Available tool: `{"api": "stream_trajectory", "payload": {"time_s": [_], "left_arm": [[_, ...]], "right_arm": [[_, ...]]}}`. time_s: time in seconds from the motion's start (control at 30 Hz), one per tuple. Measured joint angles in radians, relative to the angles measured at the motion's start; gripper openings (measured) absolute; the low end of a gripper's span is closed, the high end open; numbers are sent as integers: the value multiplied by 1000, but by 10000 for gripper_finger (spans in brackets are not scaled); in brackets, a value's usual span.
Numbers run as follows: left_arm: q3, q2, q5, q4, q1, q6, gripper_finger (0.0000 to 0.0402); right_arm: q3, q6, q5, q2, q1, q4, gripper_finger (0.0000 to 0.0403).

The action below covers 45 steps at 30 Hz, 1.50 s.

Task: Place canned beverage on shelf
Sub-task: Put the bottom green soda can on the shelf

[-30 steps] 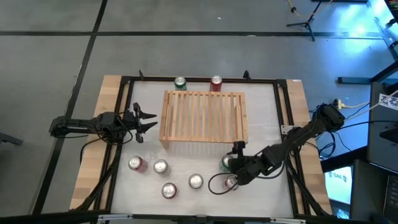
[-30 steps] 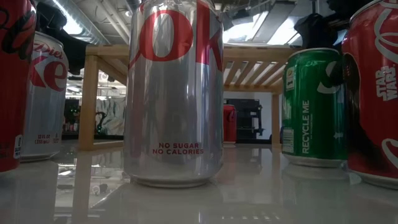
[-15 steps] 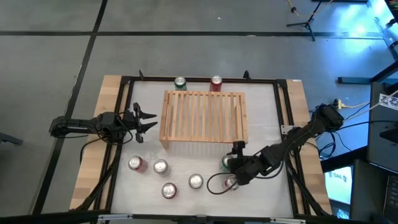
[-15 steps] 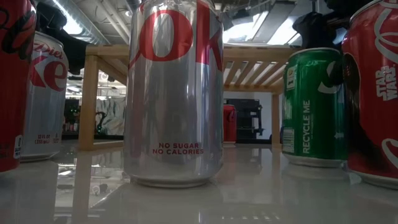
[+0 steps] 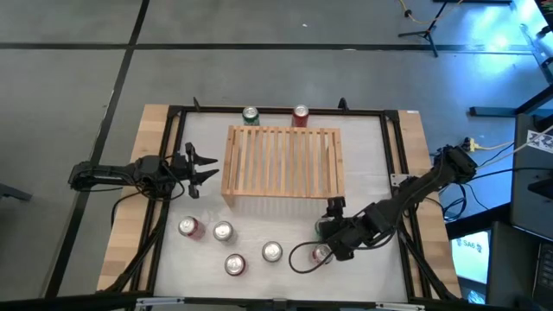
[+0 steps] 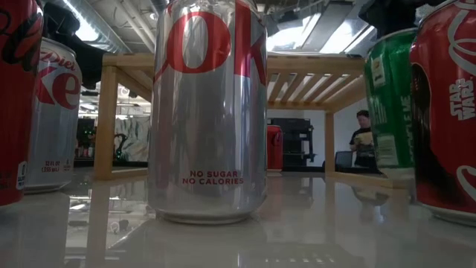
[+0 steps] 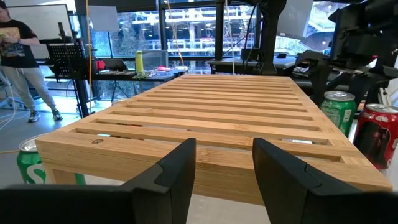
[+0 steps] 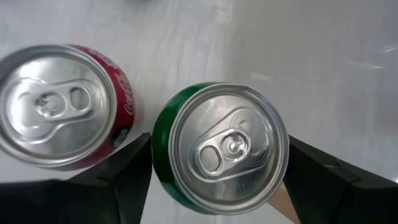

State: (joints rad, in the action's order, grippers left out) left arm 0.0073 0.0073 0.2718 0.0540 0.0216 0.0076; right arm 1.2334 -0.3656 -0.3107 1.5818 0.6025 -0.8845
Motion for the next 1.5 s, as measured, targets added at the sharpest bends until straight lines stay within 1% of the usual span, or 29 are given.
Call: {"api": "stream_trajectory", "payload": {"time_s": [0.5,0.6,0.8,1.17,1.33,1.5], "left_arm": [[0,0,0,0,0,0,151],[0,0,0,0,0,0,151],[0,0,0,0,0,0,151],[0,0,0,0,0,0,151],[0,0,0,0,0,0,151],[0,0,0,0,0,0,151]], "right_arm": [[109,6,-11,-3,-1,-106,295],[140,7,-30,-3,-1,-144,295],[222,7,-42,-3,-1,-182,295],[434,7,-86,-4,-9,-289,296],[518,6,-100,-5,-63,-346,296],[575,11,-101,-5,-165,-401,296]]}}
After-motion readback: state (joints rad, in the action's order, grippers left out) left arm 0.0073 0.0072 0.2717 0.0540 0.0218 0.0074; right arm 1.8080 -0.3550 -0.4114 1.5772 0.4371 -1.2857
